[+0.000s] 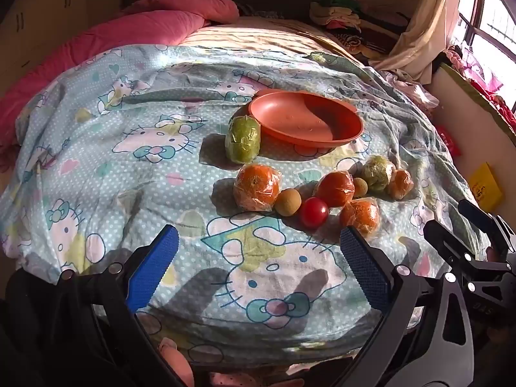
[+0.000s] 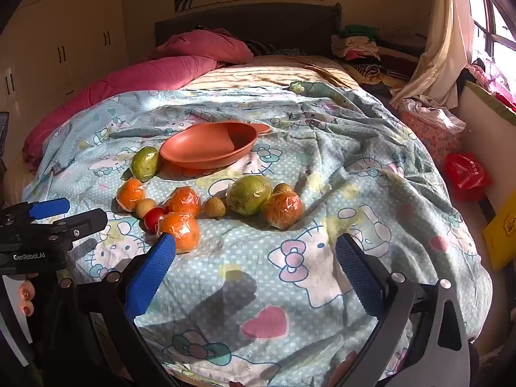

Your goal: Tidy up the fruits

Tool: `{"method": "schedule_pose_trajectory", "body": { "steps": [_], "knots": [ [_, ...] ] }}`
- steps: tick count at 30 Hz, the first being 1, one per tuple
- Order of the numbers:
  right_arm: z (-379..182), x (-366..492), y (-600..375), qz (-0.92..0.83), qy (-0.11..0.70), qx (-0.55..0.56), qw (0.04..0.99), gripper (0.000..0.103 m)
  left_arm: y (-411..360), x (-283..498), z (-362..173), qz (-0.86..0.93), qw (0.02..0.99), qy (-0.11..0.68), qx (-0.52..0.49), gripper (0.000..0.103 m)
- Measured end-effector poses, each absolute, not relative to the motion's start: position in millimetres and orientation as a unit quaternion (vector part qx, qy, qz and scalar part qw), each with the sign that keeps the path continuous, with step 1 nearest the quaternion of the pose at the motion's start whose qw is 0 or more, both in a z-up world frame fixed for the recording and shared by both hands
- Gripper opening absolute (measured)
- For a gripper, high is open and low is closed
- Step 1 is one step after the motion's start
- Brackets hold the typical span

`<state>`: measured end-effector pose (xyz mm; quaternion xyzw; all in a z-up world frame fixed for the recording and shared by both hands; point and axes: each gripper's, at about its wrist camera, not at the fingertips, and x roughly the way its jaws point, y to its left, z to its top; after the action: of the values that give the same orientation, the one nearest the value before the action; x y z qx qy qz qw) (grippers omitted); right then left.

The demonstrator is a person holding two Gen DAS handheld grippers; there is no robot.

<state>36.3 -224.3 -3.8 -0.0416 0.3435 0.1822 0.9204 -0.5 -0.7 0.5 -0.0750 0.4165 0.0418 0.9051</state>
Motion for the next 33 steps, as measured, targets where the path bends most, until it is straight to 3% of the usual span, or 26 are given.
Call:
{"method": "schedule_pose_trajectory", "body": {
  "steps": [33],
  "knots": [
    [-4.6, 35.8, -225.4, 0.182, 0.348, -0.04, 0.919, 0.099, -1.3, -2.4, 1.6, 0.04, 0.905, 0.416, -0.079, 0.095]
  ]
}}
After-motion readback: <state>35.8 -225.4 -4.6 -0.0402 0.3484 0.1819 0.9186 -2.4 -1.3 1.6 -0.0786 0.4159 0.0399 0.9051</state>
